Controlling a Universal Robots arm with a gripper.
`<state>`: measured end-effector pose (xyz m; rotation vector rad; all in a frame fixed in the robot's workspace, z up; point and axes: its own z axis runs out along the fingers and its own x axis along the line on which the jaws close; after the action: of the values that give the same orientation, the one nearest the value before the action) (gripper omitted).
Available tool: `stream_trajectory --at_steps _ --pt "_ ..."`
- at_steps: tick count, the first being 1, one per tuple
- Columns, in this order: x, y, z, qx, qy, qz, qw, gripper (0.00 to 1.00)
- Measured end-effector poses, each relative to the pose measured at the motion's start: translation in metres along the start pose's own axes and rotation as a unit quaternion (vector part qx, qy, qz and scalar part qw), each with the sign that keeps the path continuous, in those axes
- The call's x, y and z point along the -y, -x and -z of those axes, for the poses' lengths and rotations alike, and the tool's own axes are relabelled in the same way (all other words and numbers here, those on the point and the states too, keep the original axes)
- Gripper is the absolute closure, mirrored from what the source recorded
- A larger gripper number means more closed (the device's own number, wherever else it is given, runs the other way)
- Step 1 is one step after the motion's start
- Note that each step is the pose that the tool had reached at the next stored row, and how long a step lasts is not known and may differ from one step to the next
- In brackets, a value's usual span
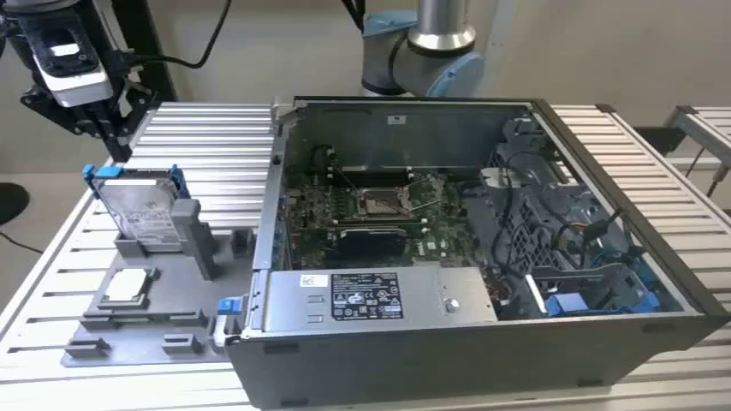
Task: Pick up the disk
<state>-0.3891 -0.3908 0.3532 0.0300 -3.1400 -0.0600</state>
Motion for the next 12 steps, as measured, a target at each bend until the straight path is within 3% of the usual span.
stream_trajectory --at_steps 12 --pt "0.0000 0.0000 0.0000 0.0000 0.0000 0.000 1.00000 1.00"
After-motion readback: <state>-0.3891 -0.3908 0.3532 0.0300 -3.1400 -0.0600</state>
